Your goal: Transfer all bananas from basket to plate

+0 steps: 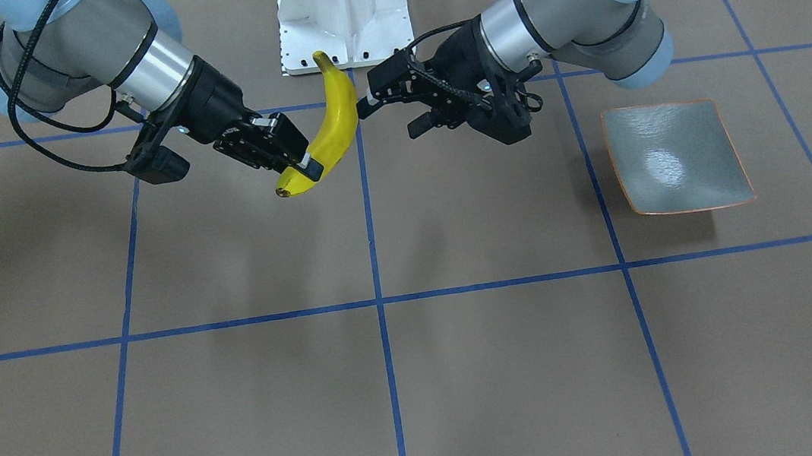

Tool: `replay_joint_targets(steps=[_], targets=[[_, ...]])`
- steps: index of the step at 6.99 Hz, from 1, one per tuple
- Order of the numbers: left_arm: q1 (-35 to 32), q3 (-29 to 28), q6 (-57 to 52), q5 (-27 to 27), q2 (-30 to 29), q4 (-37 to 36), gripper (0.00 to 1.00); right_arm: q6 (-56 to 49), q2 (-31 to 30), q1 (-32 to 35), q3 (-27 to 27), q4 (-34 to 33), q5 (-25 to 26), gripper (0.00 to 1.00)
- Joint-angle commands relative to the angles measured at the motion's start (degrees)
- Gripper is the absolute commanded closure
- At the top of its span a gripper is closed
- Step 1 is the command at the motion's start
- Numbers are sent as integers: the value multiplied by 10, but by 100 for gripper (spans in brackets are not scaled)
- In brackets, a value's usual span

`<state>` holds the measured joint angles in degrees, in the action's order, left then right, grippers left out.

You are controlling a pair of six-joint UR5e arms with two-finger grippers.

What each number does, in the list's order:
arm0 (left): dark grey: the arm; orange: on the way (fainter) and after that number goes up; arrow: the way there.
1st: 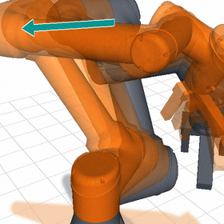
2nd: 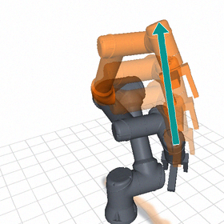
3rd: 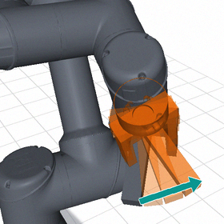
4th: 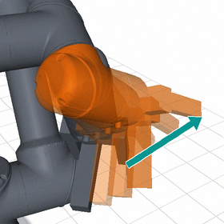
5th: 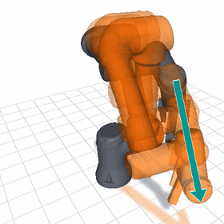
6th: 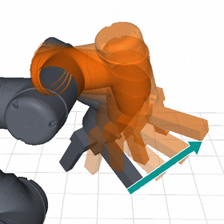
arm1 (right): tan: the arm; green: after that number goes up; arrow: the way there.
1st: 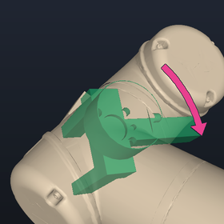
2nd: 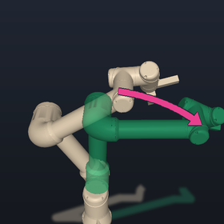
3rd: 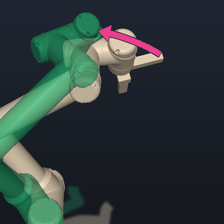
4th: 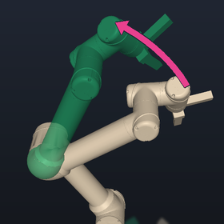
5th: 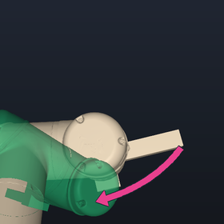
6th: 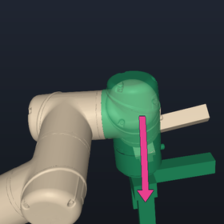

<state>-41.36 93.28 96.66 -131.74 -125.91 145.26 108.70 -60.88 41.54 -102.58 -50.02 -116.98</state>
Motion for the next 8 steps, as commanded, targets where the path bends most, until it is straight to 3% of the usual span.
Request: replay_joint_targets(steps=[1,5,8], targets=[[25,1,0,15,-12,-2,0,-1,1,0,-1,0,-1,100],[59,-1,-3,58,-13,-4,2,-1,-1,-2,-3,-1,-2,100],[60,-7,-5,57,-13,-4,21,2,-1,-3,-3,-1,-3,100]])
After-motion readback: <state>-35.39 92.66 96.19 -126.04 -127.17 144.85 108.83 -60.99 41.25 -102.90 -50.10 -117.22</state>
